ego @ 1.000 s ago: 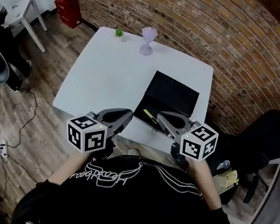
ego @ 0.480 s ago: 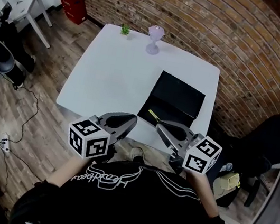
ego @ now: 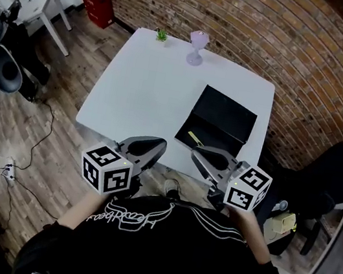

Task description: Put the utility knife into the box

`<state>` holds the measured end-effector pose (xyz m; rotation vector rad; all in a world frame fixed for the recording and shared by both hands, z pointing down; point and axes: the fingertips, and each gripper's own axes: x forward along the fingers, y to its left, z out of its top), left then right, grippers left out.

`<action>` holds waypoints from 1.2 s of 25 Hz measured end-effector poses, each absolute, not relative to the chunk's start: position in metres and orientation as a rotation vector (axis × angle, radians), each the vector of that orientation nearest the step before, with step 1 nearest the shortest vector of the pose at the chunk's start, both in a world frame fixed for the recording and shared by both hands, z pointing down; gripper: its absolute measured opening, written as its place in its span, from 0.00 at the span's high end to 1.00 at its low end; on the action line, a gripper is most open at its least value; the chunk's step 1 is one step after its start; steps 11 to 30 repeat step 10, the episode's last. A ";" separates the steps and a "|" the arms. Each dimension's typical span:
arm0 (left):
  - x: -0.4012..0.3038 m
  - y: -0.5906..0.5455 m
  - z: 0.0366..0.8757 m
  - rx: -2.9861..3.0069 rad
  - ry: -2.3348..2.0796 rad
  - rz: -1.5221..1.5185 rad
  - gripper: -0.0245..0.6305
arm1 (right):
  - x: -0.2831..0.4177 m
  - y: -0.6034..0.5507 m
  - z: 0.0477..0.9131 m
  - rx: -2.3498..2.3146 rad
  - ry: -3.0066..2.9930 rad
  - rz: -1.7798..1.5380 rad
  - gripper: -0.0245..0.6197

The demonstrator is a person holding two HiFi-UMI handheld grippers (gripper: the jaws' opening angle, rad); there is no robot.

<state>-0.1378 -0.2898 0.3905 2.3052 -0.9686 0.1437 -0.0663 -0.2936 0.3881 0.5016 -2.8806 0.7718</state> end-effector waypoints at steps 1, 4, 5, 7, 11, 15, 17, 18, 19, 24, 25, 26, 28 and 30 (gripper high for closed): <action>-0.138 -0.289 0.391 2.302 -0.972 0.144 0.91 | -0.067 -0.293 0.388 0.497 -2.881 0.769 0.96; -0.139 -0.286 0.392 2.297 -0.976 0.147 0.91 | -0.070 -0.290 0.389 0.488 -2.880 0.768 0.96; -0.138 -0.285 0.392 2.295 -0.977 0.149 0.91 | -0.070 -0.289 0.390 0.485 -2.878 0.770 0.96; -0.138 -0.283 0.393 2.292 -0.979 0.155 0.91 | -0.069 -0.287 0.391 0.487 -2.872 0.776 0.96; -0.137 -0.280 0.393 2.290 -0.982 0.157 0.91 | -0.066 -0.284 0.393 0.497 -2.864 0.778 0.96; -0.137 -0.280 0.393 2.290 -0.982 0.157 0.91 | -0.066 -0.284 0.393 0.497 -2.864 0.778 0.96; -0.137 -0.280 0.393 2.290 -0.982 0.157 0.91 | -0.066 -0.284 0.393 0.497 -2.864 0.778 0.96; -0.137 -0.280 0.393 2.290 -0.982 0.157 0.91 | -0.066 -0.284 0.393 0.497 -2.864 0.778 0.96; -0.137 -0.280 0.393 2.290 -0.982 0.157 0.91 | -0.066 -0.284 0.393 0.497 -2.864 0.778 0.96; -0.137 -0.280 0.393 2.290 -0.982 0.157 0.91 | -0.066 -0.284 0.393 0.497 -2.864 0.778 0.96; -0.137 -0.280 0.393 2.290 -0.982 0.157 0.91 | -0.066 -0.284 0.393 0.497 -2.864 0.778 0.96; -0.137 -0.280 0.393 2.290 -0.982 0.157 0.91 | -0.066 -0.284 0.393 0.497 -2.864 0.778 0.96; -0.137 -0.280 0.393 2.290 -0.982 0.157 0.91 | -0.066 -0.284 0.393 0.497 -2.864 0.778 0.96; -0.137 -0.280 0.393 2.290 -0.982 0.157 0.91 | -0.066 -0.284 0.393 0.497 -2.864 0.778 0.96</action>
